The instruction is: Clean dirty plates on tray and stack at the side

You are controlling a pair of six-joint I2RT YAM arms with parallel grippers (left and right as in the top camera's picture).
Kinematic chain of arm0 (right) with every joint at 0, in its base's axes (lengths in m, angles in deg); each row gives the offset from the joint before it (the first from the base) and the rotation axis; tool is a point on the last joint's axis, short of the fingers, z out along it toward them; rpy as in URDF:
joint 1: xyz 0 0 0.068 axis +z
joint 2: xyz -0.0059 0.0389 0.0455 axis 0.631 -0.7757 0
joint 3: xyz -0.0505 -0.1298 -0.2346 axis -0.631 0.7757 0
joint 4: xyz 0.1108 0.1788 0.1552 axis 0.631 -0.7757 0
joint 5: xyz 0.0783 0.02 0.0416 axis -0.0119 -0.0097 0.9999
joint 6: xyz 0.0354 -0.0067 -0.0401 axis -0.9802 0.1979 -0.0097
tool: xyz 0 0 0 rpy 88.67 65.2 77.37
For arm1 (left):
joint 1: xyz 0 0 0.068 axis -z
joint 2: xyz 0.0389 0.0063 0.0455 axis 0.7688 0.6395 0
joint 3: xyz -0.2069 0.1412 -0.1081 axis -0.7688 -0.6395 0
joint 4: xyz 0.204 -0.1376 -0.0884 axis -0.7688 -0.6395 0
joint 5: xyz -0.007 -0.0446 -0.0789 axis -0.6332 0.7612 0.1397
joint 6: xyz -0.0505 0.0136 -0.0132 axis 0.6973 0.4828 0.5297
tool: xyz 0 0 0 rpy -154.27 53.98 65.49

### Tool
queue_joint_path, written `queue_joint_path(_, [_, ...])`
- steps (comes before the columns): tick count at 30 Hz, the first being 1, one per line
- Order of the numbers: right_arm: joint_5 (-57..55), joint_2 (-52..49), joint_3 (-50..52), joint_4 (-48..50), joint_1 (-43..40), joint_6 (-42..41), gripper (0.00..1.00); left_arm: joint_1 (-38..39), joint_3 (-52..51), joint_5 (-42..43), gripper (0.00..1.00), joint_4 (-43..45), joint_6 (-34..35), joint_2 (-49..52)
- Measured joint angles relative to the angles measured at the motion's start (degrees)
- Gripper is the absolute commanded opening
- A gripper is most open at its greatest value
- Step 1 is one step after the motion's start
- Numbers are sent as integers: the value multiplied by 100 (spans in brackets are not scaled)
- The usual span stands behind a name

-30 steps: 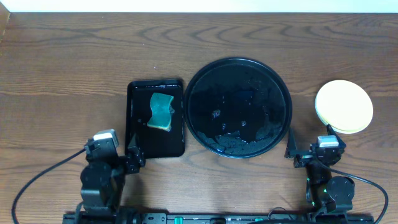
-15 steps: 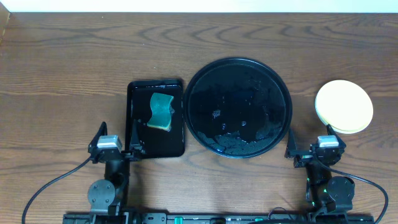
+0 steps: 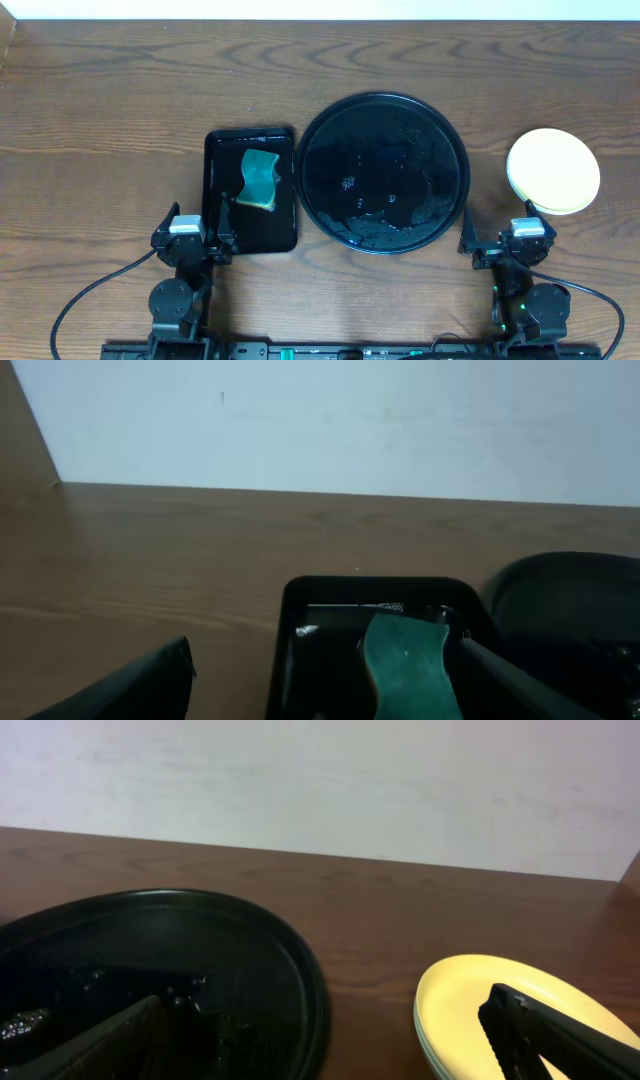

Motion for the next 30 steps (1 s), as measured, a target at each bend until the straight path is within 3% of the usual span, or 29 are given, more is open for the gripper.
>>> queue_joint_path(30, [0, 0, 2, 0, 0, 0, 99, 0, 2, 0, 83, -2, 109, 0])
